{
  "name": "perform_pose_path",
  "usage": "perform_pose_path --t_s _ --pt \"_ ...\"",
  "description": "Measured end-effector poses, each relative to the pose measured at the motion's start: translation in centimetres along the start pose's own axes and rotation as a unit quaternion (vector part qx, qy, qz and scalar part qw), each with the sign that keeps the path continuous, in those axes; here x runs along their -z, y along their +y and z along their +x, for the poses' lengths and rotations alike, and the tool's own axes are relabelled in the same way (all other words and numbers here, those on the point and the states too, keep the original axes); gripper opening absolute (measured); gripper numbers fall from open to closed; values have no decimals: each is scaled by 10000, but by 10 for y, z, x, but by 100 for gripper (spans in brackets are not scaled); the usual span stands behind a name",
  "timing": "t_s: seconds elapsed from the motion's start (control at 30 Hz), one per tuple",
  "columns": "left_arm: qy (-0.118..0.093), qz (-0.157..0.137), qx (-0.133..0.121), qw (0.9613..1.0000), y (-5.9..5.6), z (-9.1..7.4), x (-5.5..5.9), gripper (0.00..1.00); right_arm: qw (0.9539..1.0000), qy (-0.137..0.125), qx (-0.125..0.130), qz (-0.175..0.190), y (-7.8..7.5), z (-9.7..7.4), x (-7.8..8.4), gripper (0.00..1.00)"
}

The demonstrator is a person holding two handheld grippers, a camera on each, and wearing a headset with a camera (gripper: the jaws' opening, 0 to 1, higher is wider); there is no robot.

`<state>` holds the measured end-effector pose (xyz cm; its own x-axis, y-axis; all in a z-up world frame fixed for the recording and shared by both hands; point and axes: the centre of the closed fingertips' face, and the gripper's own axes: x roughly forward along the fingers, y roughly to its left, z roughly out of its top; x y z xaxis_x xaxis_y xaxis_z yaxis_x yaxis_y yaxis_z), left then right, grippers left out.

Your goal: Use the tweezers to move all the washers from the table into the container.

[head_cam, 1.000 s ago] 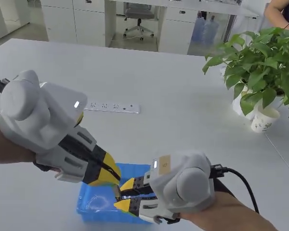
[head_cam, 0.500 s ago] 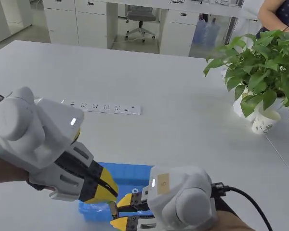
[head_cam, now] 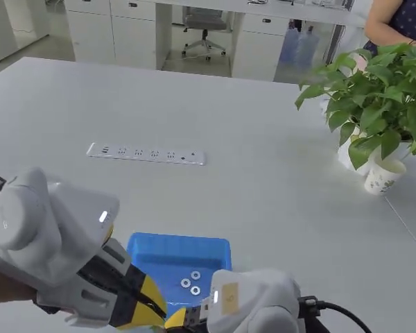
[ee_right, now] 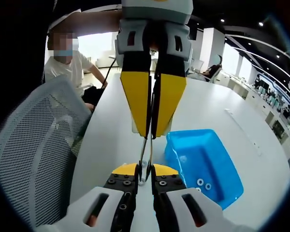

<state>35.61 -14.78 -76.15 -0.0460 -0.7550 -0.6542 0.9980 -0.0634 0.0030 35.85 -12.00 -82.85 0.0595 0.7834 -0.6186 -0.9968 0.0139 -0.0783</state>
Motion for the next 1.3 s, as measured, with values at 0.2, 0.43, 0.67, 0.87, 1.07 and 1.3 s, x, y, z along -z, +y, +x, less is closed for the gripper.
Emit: perform_pose_path --t_s 0.2,0.43,0.67,0.87,1.07,1.3 --pt "69 -11 13 10000 -6 5 7 4 9999 52 -97 -7 8 8 6 12" --pt "112 -26 -31 9999 -7 6 14 4 9999 46 -122 21 9 12 7 12" --pt "123 -18 -98 9999 -6 7 18 4 9999 66 -148 30 9 16 10 12" --pt "150 -26 -118 9998 -7 10 23 4 9998 106 -181 39 10 19 14 12" --pt "135 -44 -152 9998 -6 12 25 4 9997 136 -200 42 9 20 17 11" --pt "110 -89 -143 9998 -6 16 26 4 9996 164 -229 54 9 22 19 11"
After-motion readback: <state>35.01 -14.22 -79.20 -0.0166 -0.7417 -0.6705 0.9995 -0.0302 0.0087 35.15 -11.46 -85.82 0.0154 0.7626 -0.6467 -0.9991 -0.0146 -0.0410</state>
